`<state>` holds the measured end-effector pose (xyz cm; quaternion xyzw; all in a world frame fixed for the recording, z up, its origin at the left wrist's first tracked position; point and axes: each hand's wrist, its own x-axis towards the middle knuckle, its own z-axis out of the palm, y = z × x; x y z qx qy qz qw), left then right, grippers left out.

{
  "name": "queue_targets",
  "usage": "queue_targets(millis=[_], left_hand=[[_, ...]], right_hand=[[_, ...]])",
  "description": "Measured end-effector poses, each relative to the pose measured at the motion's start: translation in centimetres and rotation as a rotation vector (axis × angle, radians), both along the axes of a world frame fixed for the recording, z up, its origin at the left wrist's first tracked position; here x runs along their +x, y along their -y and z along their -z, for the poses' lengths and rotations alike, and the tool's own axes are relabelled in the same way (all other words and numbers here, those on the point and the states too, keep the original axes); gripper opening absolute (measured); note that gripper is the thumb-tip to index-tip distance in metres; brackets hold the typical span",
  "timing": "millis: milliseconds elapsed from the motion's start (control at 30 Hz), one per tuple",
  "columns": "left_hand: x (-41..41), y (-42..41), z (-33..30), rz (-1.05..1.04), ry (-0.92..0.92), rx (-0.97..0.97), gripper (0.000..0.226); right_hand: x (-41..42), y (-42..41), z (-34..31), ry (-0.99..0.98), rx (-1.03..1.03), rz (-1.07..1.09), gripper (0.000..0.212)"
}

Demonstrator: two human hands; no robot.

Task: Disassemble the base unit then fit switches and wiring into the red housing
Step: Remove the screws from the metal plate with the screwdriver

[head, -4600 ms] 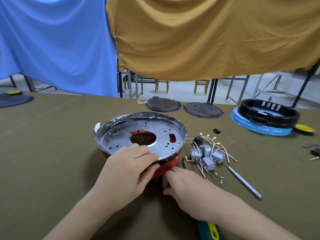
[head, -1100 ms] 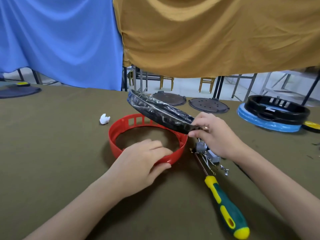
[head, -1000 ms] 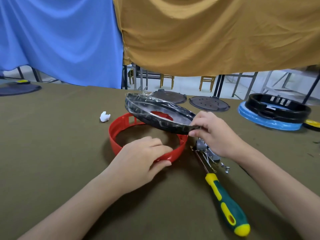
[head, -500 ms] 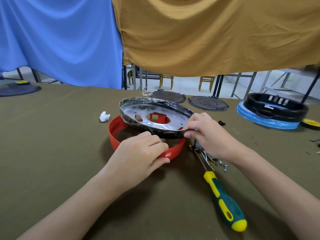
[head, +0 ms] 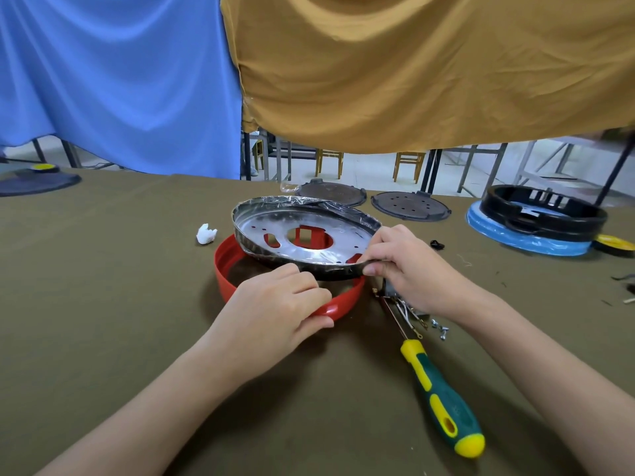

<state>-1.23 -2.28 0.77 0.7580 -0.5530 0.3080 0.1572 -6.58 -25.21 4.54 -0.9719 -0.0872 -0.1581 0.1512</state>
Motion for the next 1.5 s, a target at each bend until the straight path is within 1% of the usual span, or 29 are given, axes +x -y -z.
queue_targets(millis=[333, 467, 633, 767, 967, 1133, 1300, 1500], left_hand=[[0.2, 0.0, 0.3, -0.006, 0.029, -0.013, 0.022], [0.2, 0.0, 0.4, -0.013, 0.057, -0.026, 0.031], [0.1, 0.1, 0.3, -0.007, 0.053, -0.041, 0.029], [0.1, 0.1, 0.2, -0.004, 0.05, -0.027, 0.018], [0.3, 0.1, 0.1, 0.006, 0.068, -0.052, 0.016], [0.3, 0.1, 0.1, -0.009, 0.077, -0.054, 0.02], [0.4, 0.0, 0.0, -0.012, 0.067, -0.068, 0.02], [0.5, -0.1, 0.0, -0.013, 0.058, -0.074, 0.02]], right_hand=[[0.0, 0.0, 0.0, -0.002, -0.064, -0.043, 0.018], [0.1, 0.0, 0.2, -0.014, -0.096, -0.074, 0.019], [0.0, 0.2, 0.2, -0.021, -0.073, -0.063, 0.019], [0.3, 0.1, -0.5, -0.004, -0.062, -0.041, 0.019], [0.6, 0.4, -1.0, -0.068, -0.025, -0.015, 0.019], [0.9, 0.5, -1.3, -0.033, 0.053, 0.01, 0.015], [1.0, 0.5, -0.9, -0.074, 0.039, 0.006, 0.017], [1.2, 0.9, -0.9, -0.068, 0.096, 0.036, 0.015]])
